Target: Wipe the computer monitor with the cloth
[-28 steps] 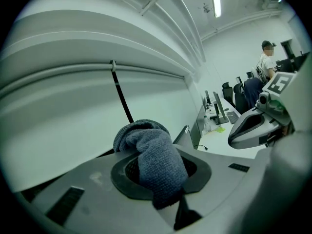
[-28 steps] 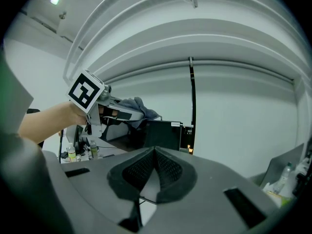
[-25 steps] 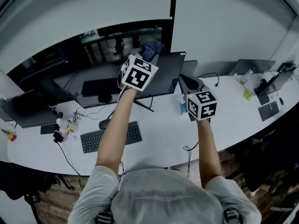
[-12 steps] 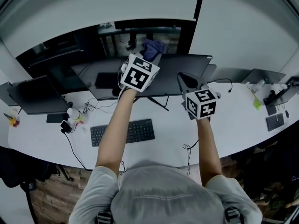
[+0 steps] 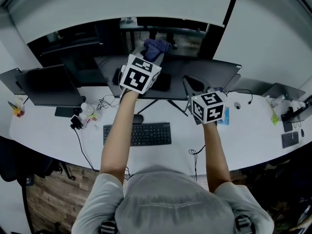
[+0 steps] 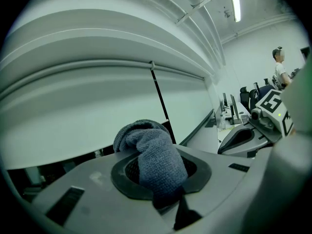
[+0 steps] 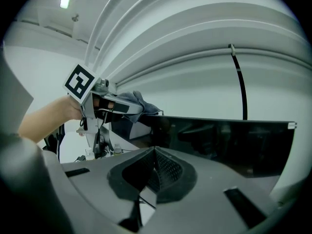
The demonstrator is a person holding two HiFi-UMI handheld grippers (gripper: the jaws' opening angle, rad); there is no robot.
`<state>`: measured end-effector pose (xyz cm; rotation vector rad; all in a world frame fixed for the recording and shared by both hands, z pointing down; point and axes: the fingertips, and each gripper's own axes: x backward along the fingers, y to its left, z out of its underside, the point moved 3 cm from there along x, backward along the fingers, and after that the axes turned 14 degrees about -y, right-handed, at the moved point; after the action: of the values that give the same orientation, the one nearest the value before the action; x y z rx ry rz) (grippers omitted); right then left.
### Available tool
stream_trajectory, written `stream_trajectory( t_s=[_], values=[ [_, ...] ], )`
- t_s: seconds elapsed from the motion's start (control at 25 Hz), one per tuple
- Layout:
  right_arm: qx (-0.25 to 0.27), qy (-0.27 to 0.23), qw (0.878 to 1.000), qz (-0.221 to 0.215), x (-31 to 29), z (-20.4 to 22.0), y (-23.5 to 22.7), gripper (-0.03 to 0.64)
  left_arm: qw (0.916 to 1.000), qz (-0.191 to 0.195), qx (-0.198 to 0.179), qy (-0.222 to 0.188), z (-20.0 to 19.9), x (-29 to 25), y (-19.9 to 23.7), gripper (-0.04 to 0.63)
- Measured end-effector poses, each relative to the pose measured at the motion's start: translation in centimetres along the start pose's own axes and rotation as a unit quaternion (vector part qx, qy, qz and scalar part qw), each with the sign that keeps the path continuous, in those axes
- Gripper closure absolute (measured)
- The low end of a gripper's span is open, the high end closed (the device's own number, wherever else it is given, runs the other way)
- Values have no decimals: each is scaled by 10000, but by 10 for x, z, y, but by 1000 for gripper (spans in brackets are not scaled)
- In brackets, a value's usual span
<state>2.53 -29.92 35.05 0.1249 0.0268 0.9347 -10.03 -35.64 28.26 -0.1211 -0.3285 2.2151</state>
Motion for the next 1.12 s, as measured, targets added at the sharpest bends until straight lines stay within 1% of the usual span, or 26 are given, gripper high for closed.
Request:
stream_trajectory(
  t_s=[0.12, 0.52, 0.76, 0.88, 0.96, 1.12],
  values=[
    [-4, 45, 10000, -35, -15, 3, 16, 615, 9999, -162, 47, 25, 6, 16, 22, 515],
    [45, 31, 9999, -156, -47, -2, 47, 615, 9980, -616, 123, 91, 24, 68, 81, 515],
    [130, 3, 9994, -318, -65, -6, 72, 615, 9967, -776, 182, 141, 33, 93, 108, 515],
    [166, 5, 9990, -408, -73, -7, 84, 615, 9958, -861, 289, 130, 39, 106, 125, 515],
    [171, 3, 9989, -437, -77, -8, 90, 615, 9953, -884, 379, 109, 41, 112, 133, 515],
    [171, -27, 9988, -456, -85, -10, 103, 615, 9951, -905, 378, 137, 46, 125, 145, 515]
  ],
)
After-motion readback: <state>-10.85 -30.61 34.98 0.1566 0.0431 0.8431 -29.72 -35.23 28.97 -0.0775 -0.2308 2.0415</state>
